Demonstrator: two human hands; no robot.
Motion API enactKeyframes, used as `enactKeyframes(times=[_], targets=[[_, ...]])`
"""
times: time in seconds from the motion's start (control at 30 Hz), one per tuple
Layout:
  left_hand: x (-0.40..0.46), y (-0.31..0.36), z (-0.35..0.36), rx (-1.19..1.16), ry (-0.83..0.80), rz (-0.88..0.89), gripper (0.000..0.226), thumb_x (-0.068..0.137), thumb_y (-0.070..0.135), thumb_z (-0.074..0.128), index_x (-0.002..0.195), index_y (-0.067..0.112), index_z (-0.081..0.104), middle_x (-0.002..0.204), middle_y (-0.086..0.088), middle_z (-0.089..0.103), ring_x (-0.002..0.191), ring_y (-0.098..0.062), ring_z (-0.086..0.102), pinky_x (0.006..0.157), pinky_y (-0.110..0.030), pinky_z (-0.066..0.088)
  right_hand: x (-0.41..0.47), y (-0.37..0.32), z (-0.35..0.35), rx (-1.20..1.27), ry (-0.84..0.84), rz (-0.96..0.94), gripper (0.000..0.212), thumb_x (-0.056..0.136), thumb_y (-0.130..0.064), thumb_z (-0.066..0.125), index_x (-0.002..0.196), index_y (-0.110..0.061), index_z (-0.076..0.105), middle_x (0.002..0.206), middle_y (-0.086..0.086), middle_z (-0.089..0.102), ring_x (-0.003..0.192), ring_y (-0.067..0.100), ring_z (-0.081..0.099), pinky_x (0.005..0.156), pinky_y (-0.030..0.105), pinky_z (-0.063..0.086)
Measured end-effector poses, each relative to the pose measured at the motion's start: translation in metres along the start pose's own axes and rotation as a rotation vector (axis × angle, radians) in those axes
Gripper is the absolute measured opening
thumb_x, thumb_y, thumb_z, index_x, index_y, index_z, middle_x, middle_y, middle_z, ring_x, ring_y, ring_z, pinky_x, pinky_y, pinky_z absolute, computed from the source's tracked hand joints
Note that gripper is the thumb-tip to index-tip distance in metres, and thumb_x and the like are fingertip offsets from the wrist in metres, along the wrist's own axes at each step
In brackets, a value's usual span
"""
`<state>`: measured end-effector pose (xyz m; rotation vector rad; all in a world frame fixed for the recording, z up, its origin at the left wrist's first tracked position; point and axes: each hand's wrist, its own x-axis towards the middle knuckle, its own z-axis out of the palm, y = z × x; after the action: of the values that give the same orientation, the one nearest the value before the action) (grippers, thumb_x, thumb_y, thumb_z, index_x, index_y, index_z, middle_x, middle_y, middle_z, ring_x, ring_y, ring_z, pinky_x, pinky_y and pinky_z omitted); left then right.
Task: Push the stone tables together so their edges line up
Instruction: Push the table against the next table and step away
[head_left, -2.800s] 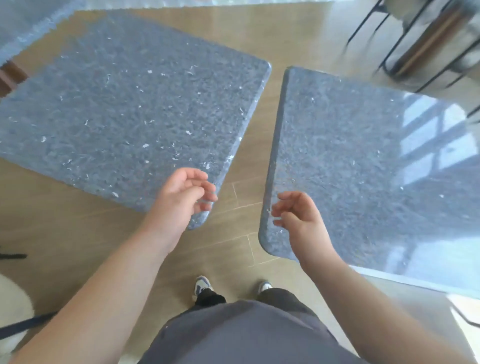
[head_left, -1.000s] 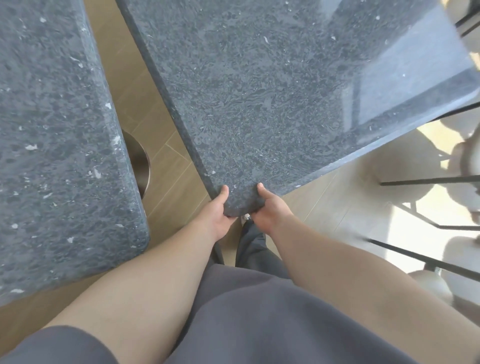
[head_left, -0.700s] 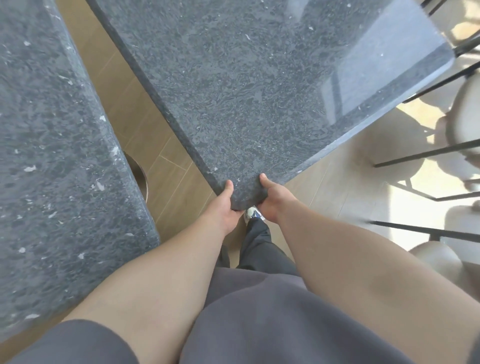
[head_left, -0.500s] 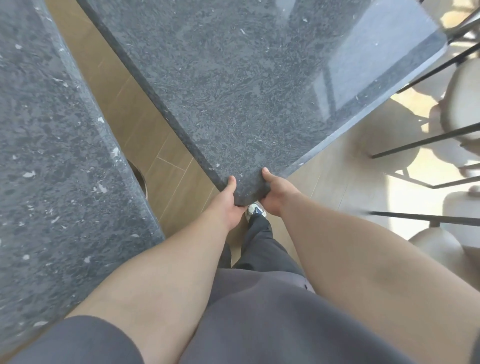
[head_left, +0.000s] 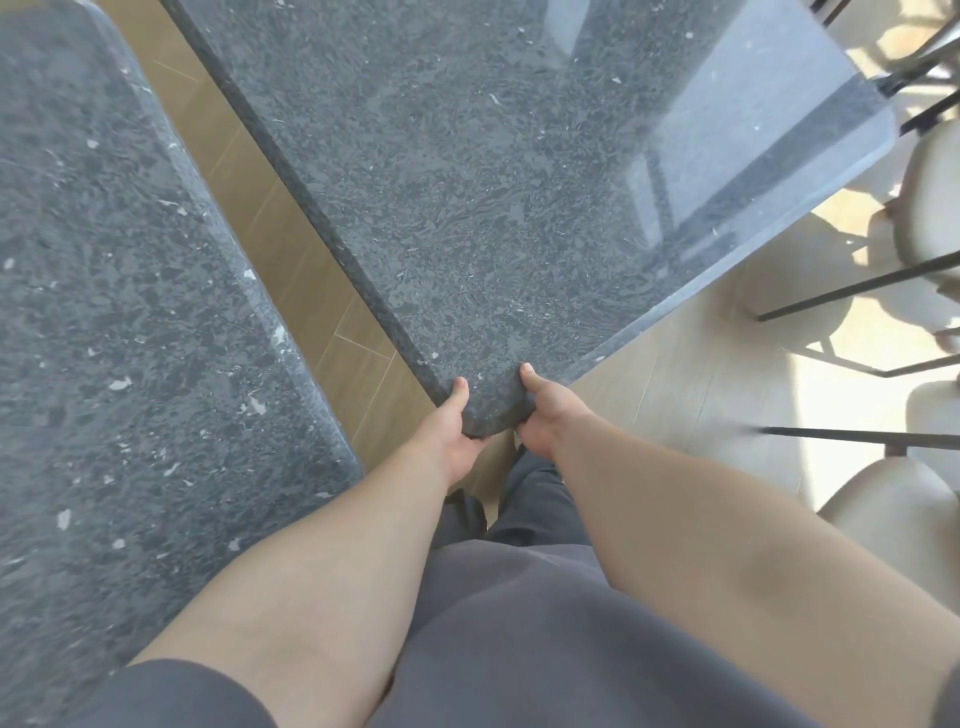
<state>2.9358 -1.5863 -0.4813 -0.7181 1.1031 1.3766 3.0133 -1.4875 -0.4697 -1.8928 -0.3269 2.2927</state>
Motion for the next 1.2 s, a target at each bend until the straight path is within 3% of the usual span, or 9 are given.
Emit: enactKeyframes(times=[0.13,0.3,0.4,0.47,0.63,0.83,0.93,1.03,1.2], targets=[[-0.003,0.012,-0.016,0.017,-0.006,0.003,0.047,0.107,0.037,0.049,0.135,-0.001,0.054,0.134,-0.02,0.065,0.122,-0.031,0.064,0.103,-0.044,0.051,0.002,0.015,0.015,0.012,0.036,0.002,0.041,0.099,-0.027,0.064,0.132,-0.003,0.059,0.131,0.014,0.067,0.119,0.028,0.065,0.098,0.04,0.052],[-0.005,0.033,-0.041,-0.006,-0.006,0.001,0.034,0.106,0.034,0.051,0.11,0.001,0.062,0.095,-0.014,0.078,0.101,-0.029,0.07,0.091,-0.045,0.055,0.004,0.036,0.037,0.023,0.067,0.009,0.042,0.097,-0.028,0.067,0.129,-0.002,0.059,0.128,0.015,0.068,0.114,0.03,0.068,0.103,0.044,0.053],[-0.006,0.046,-0.056,-0.021,-0.004,-0.006,0.034,0.106,0.033,0.053,0.111,0.002,0.063,0.105,-0.015,0.077,0.102,-0.03,0.07,0.091,-0.047,0.055,0.003,0.049,0.05,0.014,0.079,0.044,0.032,0.095,-0.03,0.07,0.114,-0.005,0.063,0.107,0.013,0.074,0.093,0.028,0.072,0.086,0.042,0.058],[-0.007,0.053,-0.064,-0.036,-0.005,-0.007,0.035,0.105,0.033,0.054,0.116,0.001,0.063,0.102,-0.015,0.078,0.106,-0.03,0.07,0.096,-0.048,0.053,0.005,0.054,0.056,0.016,0.091,0.061,0.028,0.092,-0.03,0.073,0.103,-0.007,0.063,0.098,0.011,0.074,0.085,0.026,0.072,0.093,0.043,0.058],[-0.006,0.059,-0.073,-0.053,0.007,-0.009,0.038,0.103,0.032,0.059,0.123,-0.001,0.063,0.111,-0.016,0.077,0.113,-0.032,0.069,0.106,-0.051,0.05,0.01,0.061,0.057,0.022,0.063,0.081,0.031,0.092,-0.032,0.074,0.105,-0.006,0.063,0.107,0.013,0.073,0.092,0.027,0.071,0.102,0.043,0.053],[-0.008,0.052,-0.071,-0.05,0.059,0.057,0.039,0.101,0.033,0.062,0.125,0.003,0.064,0.118,-0.013,0.075,0.113,-0.028,0.07,0.108,-0.048,0.05,0.005,0.051,0.049,0.027,-0.066,0.169,0.023,0.097,-0.026,0.067,0.102,-0.003,0.065,0.095,0.015,0.076,0.086,0.024,0.075,0.083,0.037,0.056],[-0.006,0.045,-0.066,-0.099,0.113,0.096,0.04,0.101,0.032,0.063,0.128,0.002,0.062,0.122,-0.014,0.074,0.117,-0.03,0.069,0.11,-0.049,0.048,0.006,0.037,0.039,0.028,-0.166,0.278,0.027,0.097,-0.023,0.067,0.11,0.001,0.065,0.105,0.018,0.076,0.092,0.027,0.075,0.097,0.037,0.052],[-0.004,0.035,-0.056,-0.171,0.203,0.157,0.034,0.1,0.031,0.065,0.122,0.006,0.065,0.116,-0.012,0.076,0.111,-0.029,0.072,0.109,-0.048,0.049,0.009,0.024,0.027,-0.077,-0.178,0.341,0.022,0.098,-0.022,0.065,0.109,-0.003,0.061,0.103,0.013,0.072,0.108,0.022,0.061,0.113,0.037,0.037],[0.001,0.01,-0.039,-0.406,0.333,0.232,0.044,0.092,0.034,0.074,0.128,0.011,0.063,0.116,-0.009,0.077,0.107,-0.027,0.074,0.105,-0.045,0.053,0.017,-0.012,0.006,-0.107,-0.169,0.318,0.021,0.096,-0.011,0.066,0.116,-0.007,0.064,0.119,0.009,0.071,0.113,0.023,0.063,0.11,0.038,0.039]])
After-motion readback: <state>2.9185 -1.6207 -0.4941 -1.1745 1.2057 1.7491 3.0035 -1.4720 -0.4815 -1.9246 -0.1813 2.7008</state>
